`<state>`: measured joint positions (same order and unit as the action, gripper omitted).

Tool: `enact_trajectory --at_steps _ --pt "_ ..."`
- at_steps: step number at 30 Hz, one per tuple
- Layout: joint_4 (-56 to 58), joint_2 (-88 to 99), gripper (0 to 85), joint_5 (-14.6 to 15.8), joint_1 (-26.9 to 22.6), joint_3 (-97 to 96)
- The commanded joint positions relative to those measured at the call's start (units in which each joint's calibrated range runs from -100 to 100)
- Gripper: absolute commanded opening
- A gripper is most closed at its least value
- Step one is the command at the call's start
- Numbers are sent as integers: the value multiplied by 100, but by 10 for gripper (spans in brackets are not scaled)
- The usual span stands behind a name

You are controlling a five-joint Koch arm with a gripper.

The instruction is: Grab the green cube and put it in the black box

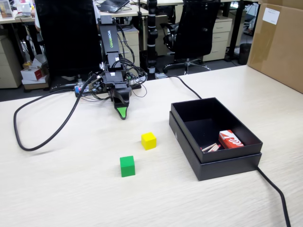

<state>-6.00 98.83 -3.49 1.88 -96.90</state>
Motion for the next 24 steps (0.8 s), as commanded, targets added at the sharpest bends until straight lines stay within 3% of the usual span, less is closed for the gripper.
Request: enact_trajectory --at_steps 1,17,24 --pt "207 -67 500 -20 0 -47" --pt "259 -44 485 -5 -83 61" --pt "2021 -56 477 239 -127 1875"
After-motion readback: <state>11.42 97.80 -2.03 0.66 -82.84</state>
